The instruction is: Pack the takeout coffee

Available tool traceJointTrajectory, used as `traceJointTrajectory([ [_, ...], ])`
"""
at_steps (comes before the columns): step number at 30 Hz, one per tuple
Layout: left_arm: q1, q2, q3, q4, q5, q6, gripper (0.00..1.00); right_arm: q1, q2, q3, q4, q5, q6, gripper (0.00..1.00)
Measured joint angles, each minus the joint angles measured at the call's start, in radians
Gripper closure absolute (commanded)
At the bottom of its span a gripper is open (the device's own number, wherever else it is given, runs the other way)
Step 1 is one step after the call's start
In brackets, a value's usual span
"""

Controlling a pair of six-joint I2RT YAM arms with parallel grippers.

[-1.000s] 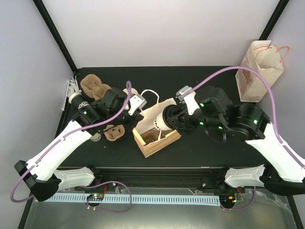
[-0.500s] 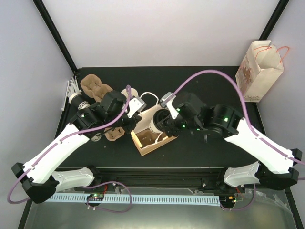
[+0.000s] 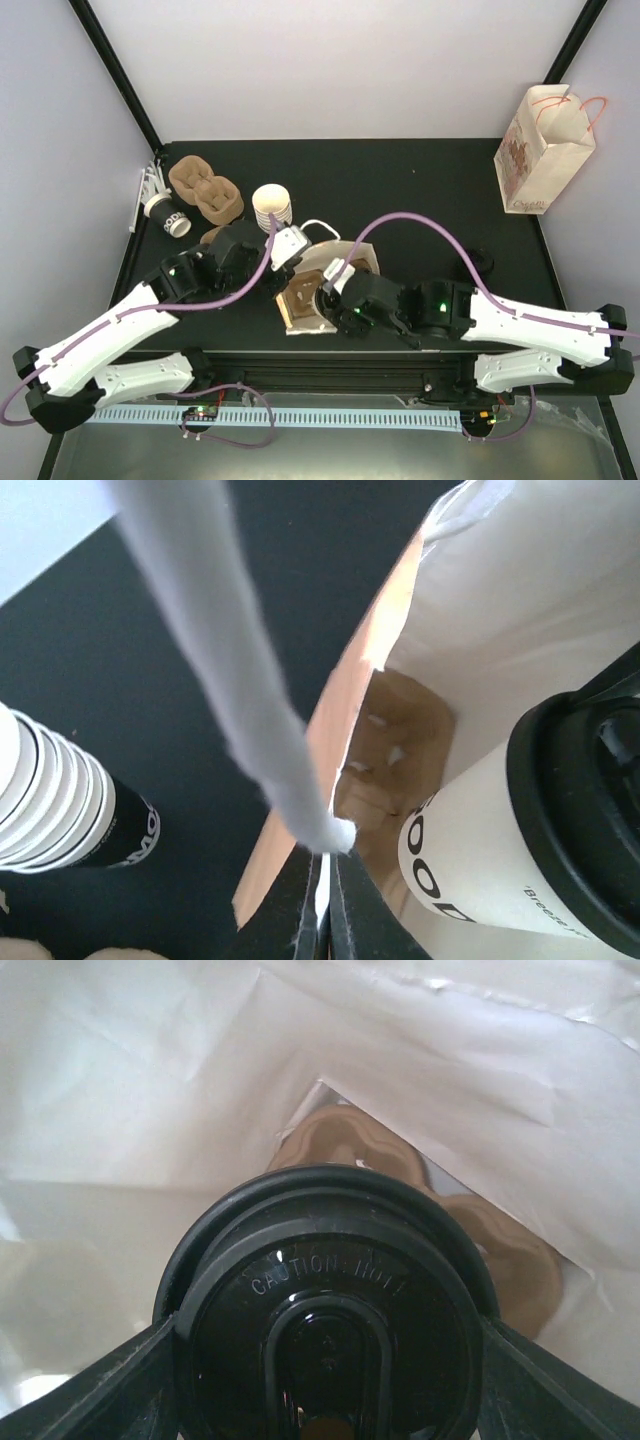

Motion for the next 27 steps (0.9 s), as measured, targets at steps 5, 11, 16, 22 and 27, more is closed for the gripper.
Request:
traceJointTrajectory([
  [5,-0.116,-0.086,-0.131,0.134,-0.121,0.049,0.99,0.116,-0.058,-0.195,0.135,0.11,0.035,0.56],
  [11,-0.225,-0.114,-0.202,0.245,-0.239,0.092,0.98,0.275,-0.032,-0.289,0.216,0.273,0.1,0.56],
  [16,-0.263,-0.114,-0.21,0.267,-0.248,0.093,0.98,0.327,0.008,-0.289,0.221,0.369,0.154,0.56],
  [22,-0.307,-0.12,-0.237,0.292,-0.214,0.087,0.98,0.365,-0.008,-0.349,0.247,0.461,0.18,0.56],
  [27,-0.346,-0.12,-0.249,0.291,-0.195,0.062,0.98,0.368,0.01,-0.363,0.216,0.553,0.217,0.57],
])
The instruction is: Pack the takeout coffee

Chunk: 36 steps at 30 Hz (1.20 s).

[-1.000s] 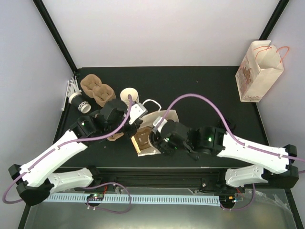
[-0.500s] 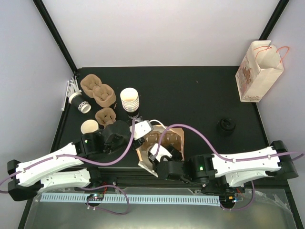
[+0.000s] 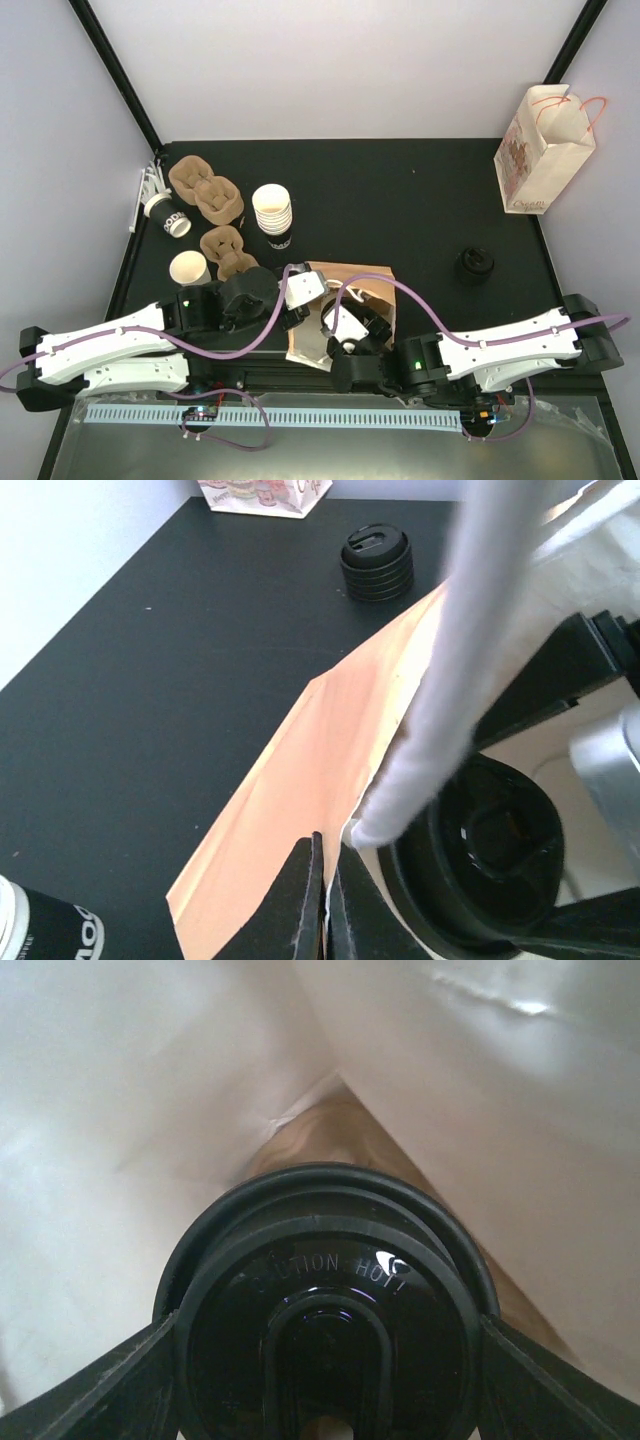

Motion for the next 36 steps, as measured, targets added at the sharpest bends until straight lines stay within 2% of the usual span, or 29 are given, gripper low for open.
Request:
traceJointTrajectory([
  [4,-0.003,0.0,-0.001,0.002,0.027,-0.031,0.98,0.0,0.001,-0.004,0.013,0.053,0.01,0.57],
  [12,-0.003,0.0,-0.001,0.004,0.056,-0.098,0.98,0.0,-0.054,-0.121,0.191,0.064,-0.075,0.57],
  [23,-0.003,-0.021,-0.001,0.023,0.111,-0.165,0.97,0.0,0.091,-0.121,0.287,0.097,-0.17,0.58],
  [36,-0.003,-0.024,0.0,0.017,0.141,-0.208,0.98,-0.02,0.066,-0.202,0.392,0.136,-0.309,0.58],
])
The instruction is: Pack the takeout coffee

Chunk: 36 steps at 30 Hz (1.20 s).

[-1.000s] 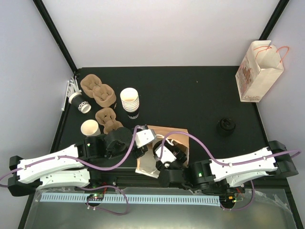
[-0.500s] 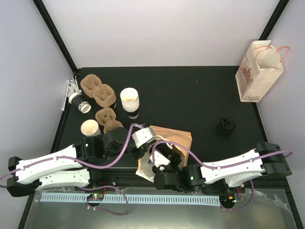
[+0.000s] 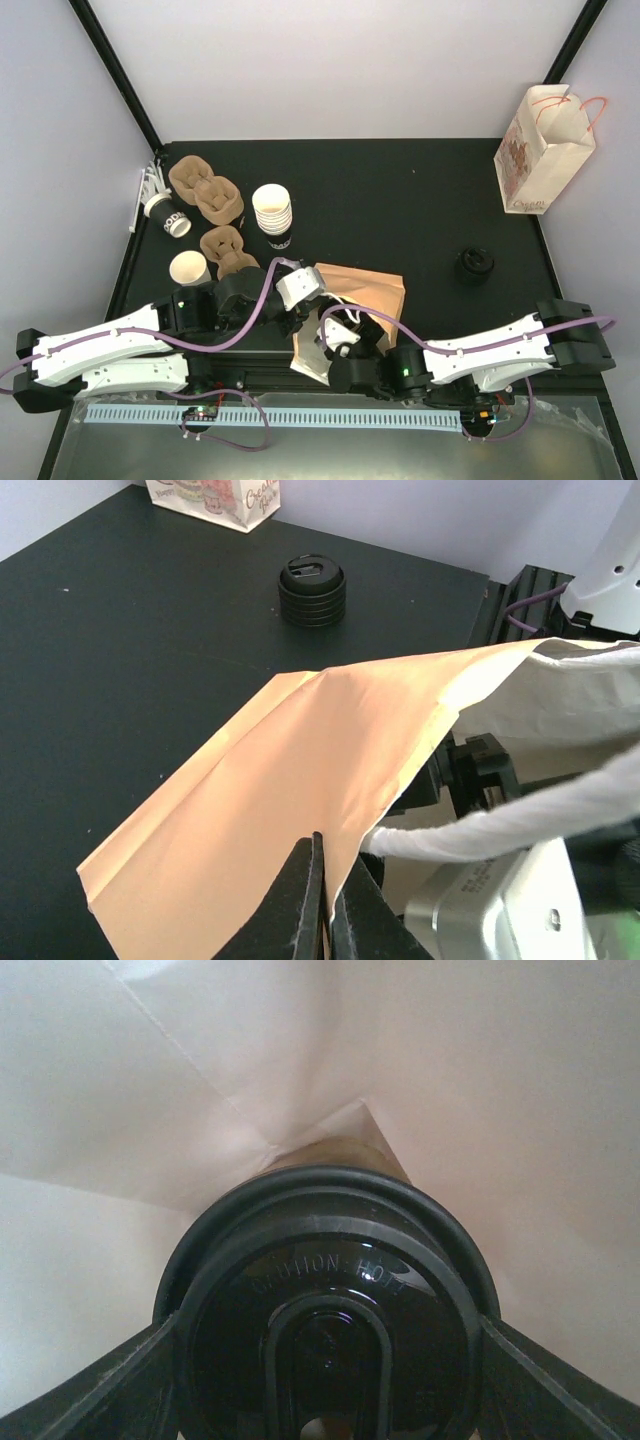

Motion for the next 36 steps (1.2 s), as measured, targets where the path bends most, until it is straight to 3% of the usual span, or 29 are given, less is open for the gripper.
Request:
traceJointTrajectory([
  [14,0.0,0.005,0.028,-0.021,0.022,-0.015,0.97,-0.08,-0.132,-0.037,0.026,-0.103,-0.028,0.58],
  [27,0.011,0.042,0.028,-0.009,0.01,-0.043,0.97,-0.174,-0.095,-0.018,0.007,-0.202,0.056,0.62],
  [36,0.023,0.043,0.034,-0.045,-0.037,-0.084,0.98,-0.177,0.074,0.074,-0.041,-0.151,0.115,0.62],
])
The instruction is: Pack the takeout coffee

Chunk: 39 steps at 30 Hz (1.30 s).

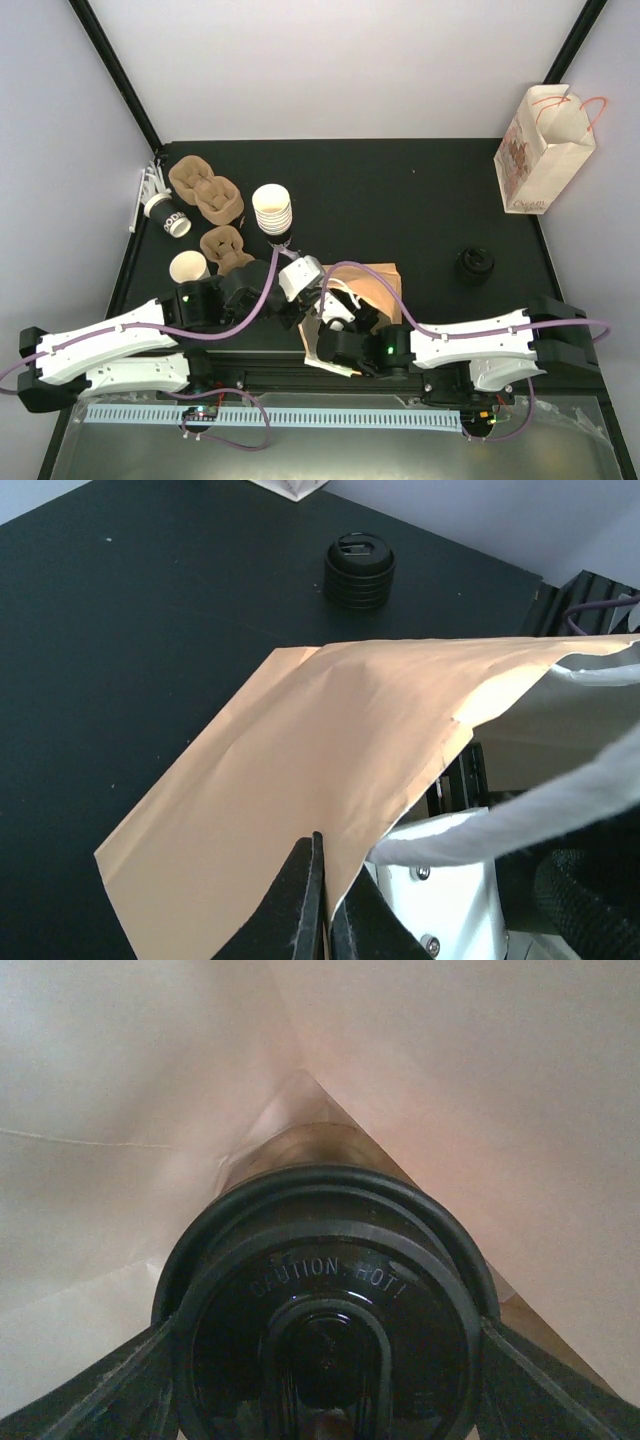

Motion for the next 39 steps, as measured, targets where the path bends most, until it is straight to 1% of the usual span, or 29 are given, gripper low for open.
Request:
traceJointTrajectory([
  [2,0.0,0.007,0.016,-0.019,-0.005,-0.021,0.98,0.0,0.008,0.011,-0.014,0.001,0.0,0.62],
  [6,0.009,0.066,0.115,-0.09,-0.003,-0.069,0.98,-0.005,0.003,0.05,-0.066,-0.013,0.0,0.62],
  [10,0.055,0.136,0.208,-0.142,0.044,-0.134,0.99,-0.046,-0.008,0.103,-0.136,-0.103,-0.002,0.62],
  [14,0.151,0.181,0.235,-0.146,0.142,-0.208,0.98,-0.118,-0.021,0.146,-0.209,-0.246,-0.013,0.61],
  [19,0.287,0.208,0.235,-0.121,0.305,-0.293,0.98,-0.205,-0.013,0.221,-0.313,-0.423,-0.04,0.61],
  [22,0.348,0.223,0.235,-0.112,0.365,-0.32,0.96,-0.253,0.014,0.267,-0.358,-0.509,-0.054,0.61],
  [25,0.408,0.252,0.231,-0.109,0.395,-0.327,0.93,-0.308,0.075,0.312,-0.379,-0.595,-0.062,0.61],
  [27,0.44,0.272,0.229,-0.089,0.418,-0.325,0.83,-0.349,0.125,0.334,-0.377,-0.639,-0.069,0.61],
  [28,0.451,0.281,0.229,-0.08,0.423,-0.317,0.71,-0.367,0.143,0.347,-0.37,-0.658,-0.072,0.61],
  [29,0.467,0.289,0.229,-0.062,0.431,-0.306,0.61,-0.385,0.16,0.361,-0.372,-0.682,-0.079,0.61],
  [32,0.507,0.307,0.234,-0.056,0.426,-0.27,0.42,-0.438,0.205,0.399,-0.371,-0.745,-0.1,0.61],
  [35,0.55,0.314,0.259,-0.09,0.36,-0.241,0.29,-0.467,0.266,0.454,-0.379,-0.782,-0.109,0.6],
  [38,0.555,0.277,0.264,-0.113,0.292,-0.209,0.14,-0.474,0.283,0.469,-0.373,-0.792,-0.112,0.59],
  [39,0.554,0.254,0.262,-0.117,0.274,-0.205,0.11,-0.475,0.284,0.468,-0.367,-0.794,-0.112,0.59],
])
